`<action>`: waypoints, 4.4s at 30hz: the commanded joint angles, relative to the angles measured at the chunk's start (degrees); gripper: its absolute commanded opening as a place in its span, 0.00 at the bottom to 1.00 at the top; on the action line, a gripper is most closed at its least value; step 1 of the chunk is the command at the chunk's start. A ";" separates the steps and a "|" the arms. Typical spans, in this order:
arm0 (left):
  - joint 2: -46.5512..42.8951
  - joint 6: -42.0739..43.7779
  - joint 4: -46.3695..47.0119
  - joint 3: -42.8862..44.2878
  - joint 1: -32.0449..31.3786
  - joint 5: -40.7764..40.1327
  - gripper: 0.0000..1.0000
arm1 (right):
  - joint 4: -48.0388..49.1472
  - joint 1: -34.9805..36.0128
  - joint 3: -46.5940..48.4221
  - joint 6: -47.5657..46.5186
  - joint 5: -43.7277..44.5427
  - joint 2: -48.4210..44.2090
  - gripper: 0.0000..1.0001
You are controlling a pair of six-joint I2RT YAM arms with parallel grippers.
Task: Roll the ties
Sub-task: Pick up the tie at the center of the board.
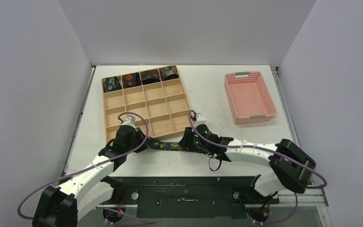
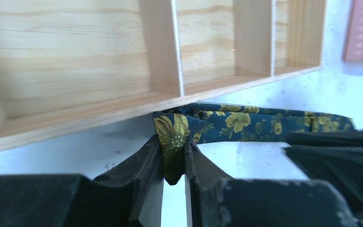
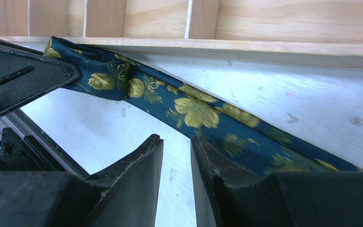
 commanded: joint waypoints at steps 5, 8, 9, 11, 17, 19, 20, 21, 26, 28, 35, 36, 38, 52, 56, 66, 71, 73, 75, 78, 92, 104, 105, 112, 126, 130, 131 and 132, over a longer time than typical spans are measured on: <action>1.96 4.03 -22.29 11.18 -11.25 -22.35 0.00 | -9.93 -0.40 -8.26 -2.23 10.58 -17.28 0.29; 4.92 2.93 -27.83 15.31 -15.30 -29.28 0.00 | -11.99 -0.41 -10.36 -1.38 11.63 -21.46 0.29; 6.04 2.36 -29.63 16.59 -16.57 -31.41 0.00 | -12.40 -0.41 -10.85 -1.22 11.83 -22.72 0.29; 8.42 0.80 -33.24 19.13 -19.41 -36.88 0.00 | -13.27 -0.41 -11.71 -0.81 12.18 -24.72 0.29; 19.82 -6.26 -46.02 26.75 -26.76 -48.01 0.00 | -16.41 -0.46 -12.93 -0.28 13.45 -30.07 0.29; 23.88 -9.33 -49.01 28.67 -28.58 -50.36 0.00 | -17.64 -0.47 -13.17 -0.27 13.75 -31.63 0.29; 25.97 -10.84 -50.43 29.59 -29.49 -51.56 0.00 | -18.29 -0.47 -13.20 -0.18 13.92 -32.67 0.29; 27.98 -12.22 -51.72 30.55 -30.27 -52.57 0.00 | -18.82 -0.47 -13.29 -0.13 14.05 -33.41 0.30; 38.48 -18.27 -57.37 35.02 -33.35 -56.02 0.00 | -21.74 -0.43 -13.63 0.20 14.88 -36.60 0.30; 42.06 -20.29 -59.47 37.17 -34.58 -57.25 0.00 | -22.53 -0.49 -13.97 0.24 15.24 -37.52 0.30; 52.12 -23.15 -61.63 43.31 -38.41 -57.41 0.00 | -25.11 -0.50 -13.94 0.31 16.70 -39.29 0.30; 52.91 -22.84 -60.92 43.73 -38.94 -56.87 0.00 | -25.39 -0.53 -13.94 0.25 16.85 -39.50 0.30; 53.91 -21.75 -58.99 44.09 -39.63 -55.44 0.00 | -25.85 -0.53 -13.94 0.31 17.18 -40.04 0.30; 51.15 -17.53 -49.31 41.14 -42.12 -48.78 0.39 | -26.92 -0.60 -13.80 1.49 17.66 -40.91 0.31; 48.71 -17.61 -48.26 39.75 -42.64 -47.74 0.51 | -27.25 -0.59 -13.68 1.68 17.92 -40.87 0.30; 34.41 -16.34 -48.96 38.15 -42.88 -45.94 0.65 | -26.78 -0.59 -13.06 1.79 17.98 -39.85 0.31; 19.04 -14.18 -41.92 31.08 -40.37 -41.27 0.65 | -24.73 -0.58 -13.66 1.27 16.36 -39.27 0.30; 11.07 -11.46 -33.87 25.79 -38.31 -37.96 0.59 | -24.03 -0.54 -13.80 1.18 16.02 -38.76 0.30; 3.18 -8.97 -26.44 19.52 -33.84 -33.13 0.41 | -23.24 -0.51 -14.00 1.11 15.60 -38.13 0.29; -6.16 -6.43 -17.45 9.98 -24.32 -22.28 0.17 | -22.01 -0.50 -14.20 1.04 14.80 -37.04 0.28; -0.96 -3.92 -2.11 1.37 -12.42 -7.53 0.00 | -16.72 -0.25 -14.42 0.87 11.45 -34.07 0.25; -0.22 -3.72 -1.10 0.12 -12.44 -6.28 0.01 | 2.31 1.47 -14.46 2.67 2.39 -26.43 0.41; -1.95 -3.80 -2.42 0.48 -12.43 -6.63 0.04 | 3.60 1.46 -13.12 2.59 0.87 -24.29 0.41; -18.33 -4.41 -15.99 4.06 -12.00 -11.52 0.47 | 11.65 3.01 -1.42 2.01 -9.37 -5.28 0.38; -26.35 -12.60 -27.61 1.68 -11.81 -24.54 0.91 | 12.73 7.50 15.57 2.13 -11.69 18.62 0.31; -24.41 -12.60 -25.07 -0.52 -11.47 -23.47 0.91 | 12.12 7.41 15.73 2.65 -10.54 20.43 0.31; -23.98 -12.53 -24.40 -1.02 -11.32 -23.05 0.91 | 11.99 7.33 15.61 2.68 -10.47 20.75 0.30; -23.61 -12.35 -23.67 -1.59 -11.17 -22.47 0.91 | 11.78 7.26 15.47 2.76 -10.38 20.93 0.31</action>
